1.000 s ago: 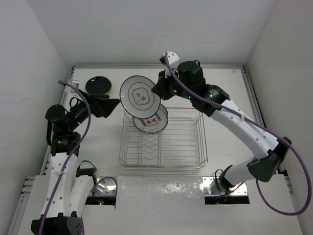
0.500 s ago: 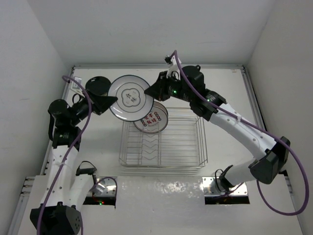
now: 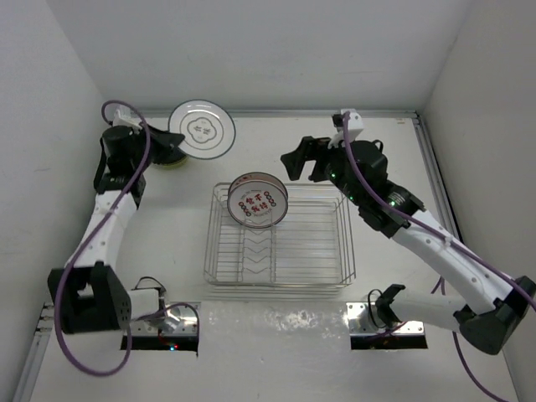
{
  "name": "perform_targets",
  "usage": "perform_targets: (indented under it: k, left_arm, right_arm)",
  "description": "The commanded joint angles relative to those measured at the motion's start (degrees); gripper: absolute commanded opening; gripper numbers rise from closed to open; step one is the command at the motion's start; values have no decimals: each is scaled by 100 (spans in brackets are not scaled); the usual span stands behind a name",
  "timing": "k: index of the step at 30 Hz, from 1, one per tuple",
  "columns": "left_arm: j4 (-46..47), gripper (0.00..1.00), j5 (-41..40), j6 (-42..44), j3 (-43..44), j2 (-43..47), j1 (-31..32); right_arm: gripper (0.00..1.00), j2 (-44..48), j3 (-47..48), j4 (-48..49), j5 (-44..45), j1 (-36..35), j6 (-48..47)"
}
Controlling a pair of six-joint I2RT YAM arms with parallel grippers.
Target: Unload the plates from the dish rack
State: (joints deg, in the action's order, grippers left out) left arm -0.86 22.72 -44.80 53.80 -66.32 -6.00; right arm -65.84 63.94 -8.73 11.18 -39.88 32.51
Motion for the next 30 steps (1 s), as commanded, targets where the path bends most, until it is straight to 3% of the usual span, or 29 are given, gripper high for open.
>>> perform_targets:
  k: [1,6,15,21,28,30]
  left_arm:
    - [236,0,-1163,-293,736,-686,-24]
    - [96,0,-1332,-250,2007,-2435,37]
    - [-1160,1,-1024,181,4602,-5440,547]
    - [-1548,2,-1164,226,5114,-6120,916]
    - [-1583,24,-1279,261,4824,-6269,969]
    - [-1671,38,-1270,270,4868,-6340,969]
  right_arm:
    - [99,352,-57,-171,491,-11,-604]
    - [99,721,-312,-436,253,-11,-1001]
    - [99,1039,-716,-717,157,-11,-1335]
    - [99,995,-804,-788,227,-11,-1467]
    - [99,705,-761,-788,218,-11,-1652]
    - [99,521,-717,-762,148,-2,-1713]
